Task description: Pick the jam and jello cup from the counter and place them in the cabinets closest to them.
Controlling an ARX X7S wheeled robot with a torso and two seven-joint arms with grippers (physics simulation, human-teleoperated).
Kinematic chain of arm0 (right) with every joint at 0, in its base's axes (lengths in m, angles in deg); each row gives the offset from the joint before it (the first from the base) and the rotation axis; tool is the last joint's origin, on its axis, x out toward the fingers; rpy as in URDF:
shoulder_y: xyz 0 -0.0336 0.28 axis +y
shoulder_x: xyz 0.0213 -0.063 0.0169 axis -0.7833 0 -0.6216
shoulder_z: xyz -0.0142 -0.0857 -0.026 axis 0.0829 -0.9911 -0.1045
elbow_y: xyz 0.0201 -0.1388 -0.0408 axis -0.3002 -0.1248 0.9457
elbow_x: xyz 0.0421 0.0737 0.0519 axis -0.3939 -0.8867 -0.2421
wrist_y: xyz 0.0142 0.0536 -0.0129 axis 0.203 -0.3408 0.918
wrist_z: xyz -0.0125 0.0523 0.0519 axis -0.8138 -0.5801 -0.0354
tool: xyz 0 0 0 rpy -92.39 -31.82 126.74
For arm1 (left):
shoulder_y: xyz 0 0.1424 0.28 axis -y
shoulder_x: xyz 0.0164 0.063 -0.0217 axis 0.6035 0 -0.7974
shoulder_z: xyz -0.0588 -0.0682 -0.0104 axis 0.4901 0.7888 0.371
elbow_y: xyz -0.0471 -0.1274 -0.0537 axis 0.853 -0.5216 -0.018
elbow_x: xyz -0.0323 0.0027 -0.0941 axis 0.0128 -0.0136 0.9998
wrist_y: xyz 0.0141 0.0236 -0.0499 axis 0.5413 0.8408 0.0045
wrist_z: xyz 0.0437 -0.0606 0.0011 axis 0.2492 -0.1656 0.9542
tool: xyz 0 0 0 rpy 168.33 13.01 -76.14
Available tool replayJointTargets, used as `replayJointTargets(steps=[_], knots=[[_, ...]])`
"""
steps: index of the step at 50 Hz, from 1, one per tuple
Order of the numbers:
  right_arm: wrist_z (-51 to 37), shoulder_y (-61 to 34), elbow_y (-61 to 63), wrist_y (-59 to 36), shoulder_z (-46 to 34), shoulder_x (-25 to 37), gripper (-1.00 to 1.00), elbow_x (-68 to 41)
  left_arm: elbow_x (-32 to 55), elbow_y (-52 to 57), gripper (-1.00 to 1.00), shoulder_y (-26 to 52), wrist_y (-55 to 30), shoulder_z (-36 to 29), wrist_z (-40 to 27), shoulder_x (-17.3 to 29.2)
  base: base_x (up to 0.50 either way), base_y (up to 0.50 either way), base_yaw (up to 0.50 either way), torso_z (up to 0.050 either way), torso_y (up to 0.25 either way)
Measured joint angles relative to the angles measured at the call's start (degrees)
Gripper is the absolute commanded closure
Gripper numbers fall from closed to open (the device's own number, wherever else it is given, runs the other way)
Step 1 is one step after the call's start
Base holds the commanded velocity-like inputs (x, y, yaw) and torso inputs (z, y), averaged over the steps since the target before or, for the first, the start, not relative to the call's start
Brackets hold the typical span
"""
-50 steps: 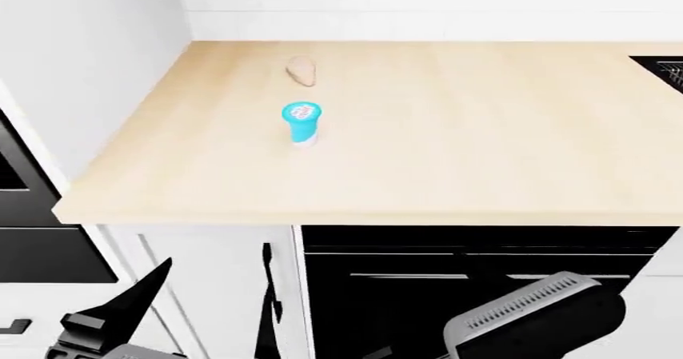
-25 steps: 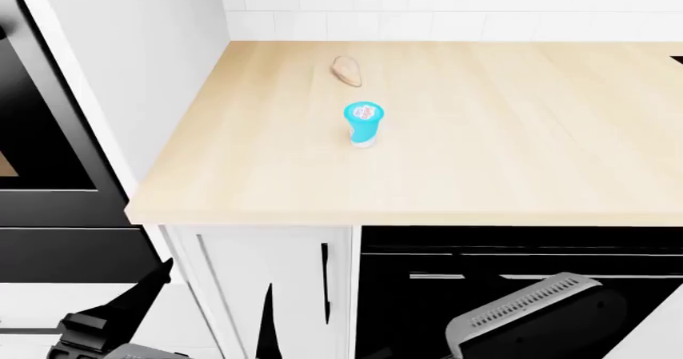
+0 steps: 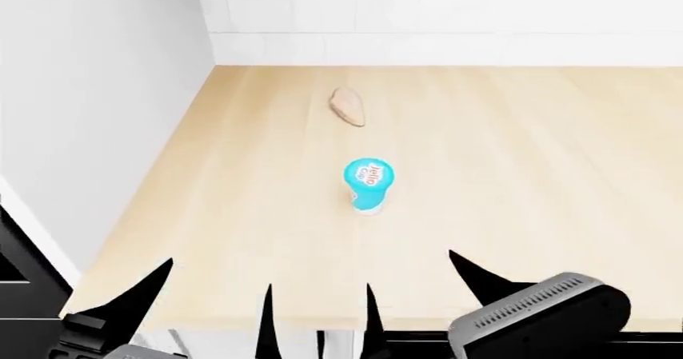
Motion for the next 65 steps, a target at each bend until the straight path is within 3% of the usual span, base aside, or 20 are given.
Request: replayJointTargets(steps=[18, 65], knots=[[0.0, -0.3, 0.0, 0.5, -0.4, -0.2, -1.00, 0.1, -0.4, 0.0, -1.00, -0.3, 0.1, 0.0, 0.0, 0.2, 0.49, 0.00, 0.00, 0.000, 0.001], [2.2, 1.1, -1.1, 2.2, 0.8, -2.6, -1.00, -4.1, -1.0, 0.0, -1.00, -0.2, 0.8, -0.5, 0.0, 0.5, 0.04, 0.00, 0.00, 0.000, 0.000]])
